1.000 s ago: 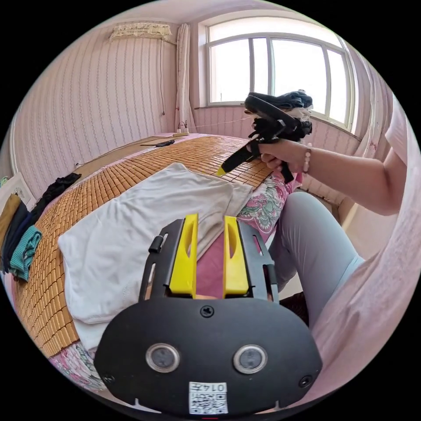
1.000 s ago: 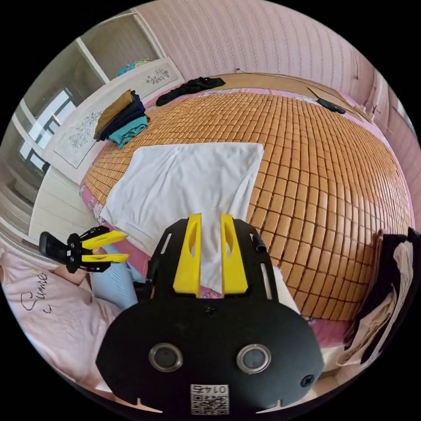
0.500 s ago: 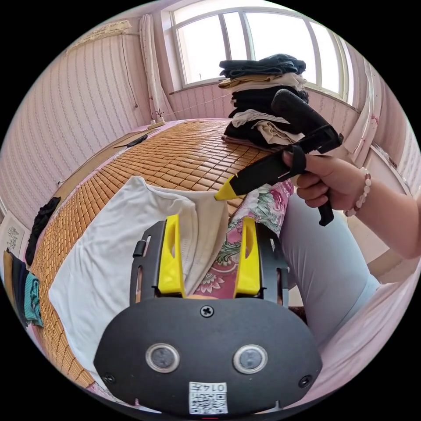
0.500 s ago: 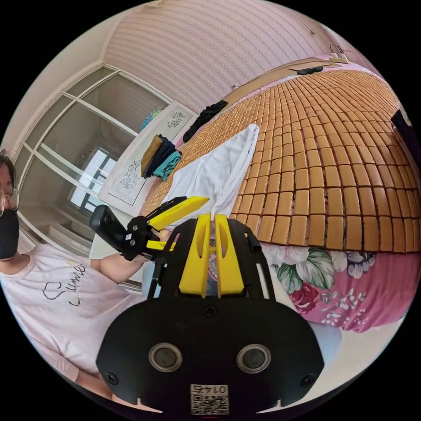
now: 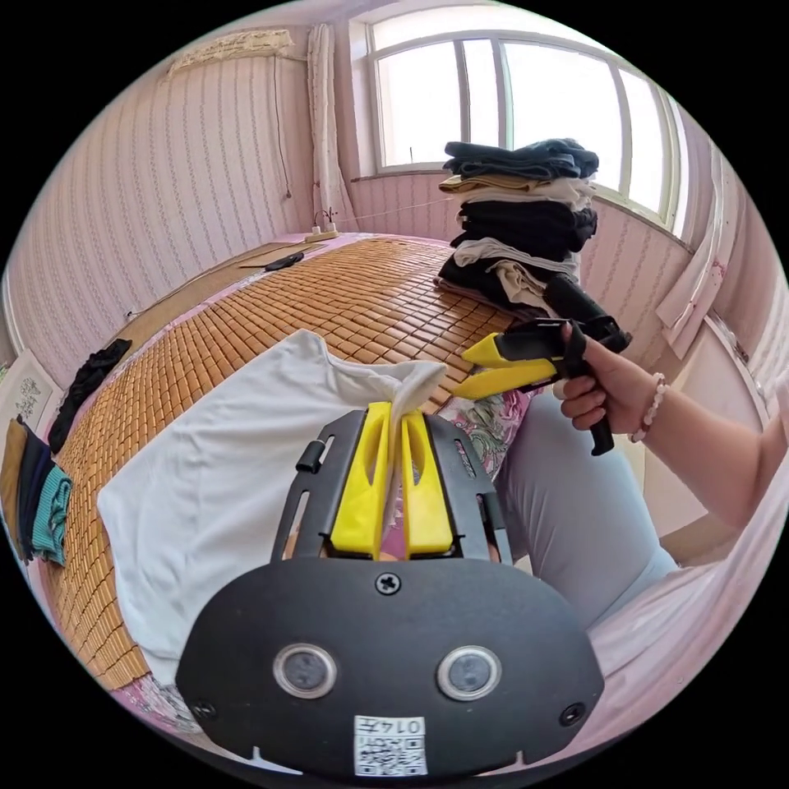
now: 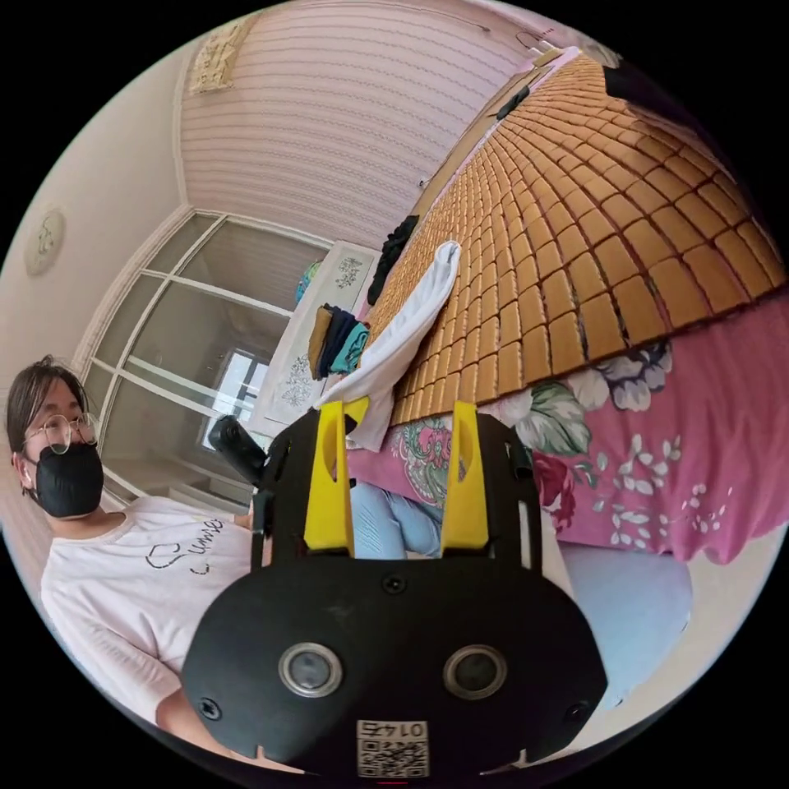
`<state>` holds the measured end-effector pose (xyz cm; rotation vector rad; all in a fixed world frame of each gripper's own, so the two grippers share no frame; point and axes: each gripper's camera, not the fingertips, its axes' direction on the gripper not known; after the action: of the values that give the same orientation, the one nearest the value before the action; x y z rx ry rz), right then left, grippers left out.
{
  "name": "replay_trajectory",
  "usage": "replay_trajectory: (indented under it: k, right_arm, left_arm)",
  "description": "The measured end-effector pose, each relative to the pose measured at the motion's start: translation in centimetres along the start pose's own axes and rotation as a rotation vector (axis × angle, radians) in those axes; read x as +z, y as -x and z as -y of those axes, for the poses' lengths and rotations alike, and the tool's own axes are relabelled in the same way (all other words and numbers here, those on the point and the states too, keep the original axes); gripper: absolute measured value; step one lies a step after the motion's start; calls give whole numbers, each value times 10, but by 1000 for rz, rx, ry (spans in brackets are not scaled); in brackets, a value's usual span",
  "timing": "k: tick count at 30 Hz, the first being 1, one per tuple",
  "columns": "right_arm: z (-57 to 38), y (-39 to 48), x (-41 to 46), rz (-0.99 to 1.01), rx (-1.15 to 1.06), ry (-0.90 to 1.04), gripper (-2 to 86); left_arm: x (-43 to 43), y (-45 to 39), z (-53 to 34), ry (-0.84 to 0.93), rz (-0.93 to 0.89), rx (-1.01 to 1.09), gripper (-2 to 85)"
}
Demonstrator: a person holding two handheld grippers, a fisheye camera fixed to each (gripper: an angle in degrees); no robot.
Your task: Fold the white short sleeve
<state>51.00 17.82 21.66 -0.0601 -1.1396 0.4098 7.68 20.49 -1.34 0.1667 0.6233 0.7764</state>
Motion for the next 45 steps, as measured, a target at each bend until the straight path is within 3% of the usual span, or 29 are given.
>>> replay_trajectory:
  k: [8, 19, 26, 32, 38, 45]
  right_arm:
    - [18, -31, 19, 156, 119, -72, 158]
    - [25, -34, -17, -25, 137, -302, 73]
    - [24, -21, -24, -68, 88, -245, 24]
    - [41, 46, -19, -76, -71, -278, 13]
    - [103, 141, 87, -175, -285, -47, 12]
    - [148, 177, 308, -344, -354, 301, 12]
  left_arm:
    - [-32, -26, -19, -22, -85, 58, -2]
    - [-68, -22, -47, -127, -279, 82, -3]
    - [-76, -3, -65, -162, -310, 61, -3]
    - [-99, 36, -84, -279, -307, -45, -3]
    - [-139, 121, -142, -369, -191, -355, -3]
    - [-142, 212, -230, -301, -49, -725, -3]
